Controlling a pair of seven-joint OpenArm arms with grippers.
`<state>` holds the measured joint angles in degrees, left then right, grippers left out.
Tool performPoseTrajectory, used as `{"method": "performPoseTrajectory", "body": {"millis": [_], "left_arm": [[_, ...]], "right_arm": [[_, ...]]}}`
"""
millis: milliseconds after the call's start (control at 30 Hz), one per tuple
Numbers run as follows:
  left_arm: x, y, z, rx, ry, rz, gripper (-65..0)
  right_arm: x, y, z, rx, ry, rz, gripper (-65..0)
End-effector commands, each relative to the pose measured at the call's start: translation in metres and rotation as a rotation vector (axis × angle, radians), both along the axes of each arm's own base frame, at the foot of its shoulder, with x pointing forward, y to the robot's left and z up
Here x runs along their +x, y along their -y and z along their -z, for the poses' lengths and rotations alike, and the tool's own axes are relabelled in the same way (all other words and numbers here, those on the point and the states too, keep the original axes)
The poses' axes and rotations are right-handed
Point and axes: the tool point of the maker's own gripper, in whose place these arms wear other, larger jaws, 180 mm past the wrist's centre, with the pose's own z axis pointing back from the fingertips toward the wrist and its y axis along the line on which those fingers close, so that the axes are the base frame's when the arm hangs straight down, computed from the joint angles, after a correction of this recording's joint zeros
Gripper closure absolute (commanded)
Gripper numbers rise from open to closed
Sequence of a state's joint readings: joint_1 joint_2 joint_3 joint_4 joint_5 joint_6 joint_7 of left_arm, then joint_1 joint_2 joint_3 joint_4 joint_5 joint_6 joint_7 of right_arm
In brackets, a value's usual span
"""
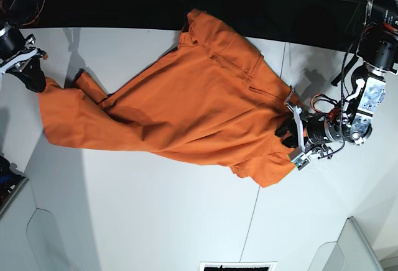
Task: Layout the t-shirt on the table in an organized manner, then fold the t-shirt properly
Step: 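Grasp the shirt edge with the left gripper and drag it outward, then release the shirt and move the left gripper toward the collar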
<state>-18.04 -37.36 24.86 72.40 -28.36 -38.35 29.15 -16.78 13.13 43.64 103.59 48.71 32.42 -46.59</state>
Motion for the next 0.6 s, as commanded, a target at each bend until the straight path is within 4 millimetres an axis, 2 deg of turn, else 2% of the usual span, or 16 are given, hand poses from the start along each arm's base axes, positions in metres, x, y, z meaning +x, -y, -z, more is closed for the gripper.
{"method": "performPoseTrajectory", "body": {"millis": [0, 67, 133, 300, 433, 533, 567], "left_arm": [[0.014, 0.003, -0.03, -0.026, 0.067, 0.028, -24.5], [0.009, 0.012, -0.047, -0.053, 0.075, 0.065, -24.5], [0.0, 0.028, -0.061, -0.1, 0.075, 0.104, -24.5], [-0.039, 0.091, -0.084, -0.229, 0.076, 0.245, -24.5], [-0.072, 0.136, -0.084, -0.32, 0.066, 0.318, -24.6], [-0.084, 0.158, -0.069, -0.326, 0.058, 0.325, -25.3], [-0.086, 0.164, -0.064, -0.321, 0.058, 0.325, -27.6]], "right_arm": [[0.006, -0.002, -0.018, -0.007, 0.067, -0.011, 0.0], [0.007, -0.008, -0.021, 0.003, 0.082, -0.011, 0.0], [0.008, -0.016, -0.025, 0.024, 0.102, -0.014, 0.0], [0.013, -0.036, -0.029, 0.093, 0.14, -0.026, 0.0], [0.016, -0.062, -0.023, 0.16, 0.139, -0.054, 0.0], [0.016, -0.083, -0.017, 0.205, 0.124, -0.083, 0.0], [0.016, -0.088, -0.017, 0.216, 0.122, -0.09, 0.0]]}}
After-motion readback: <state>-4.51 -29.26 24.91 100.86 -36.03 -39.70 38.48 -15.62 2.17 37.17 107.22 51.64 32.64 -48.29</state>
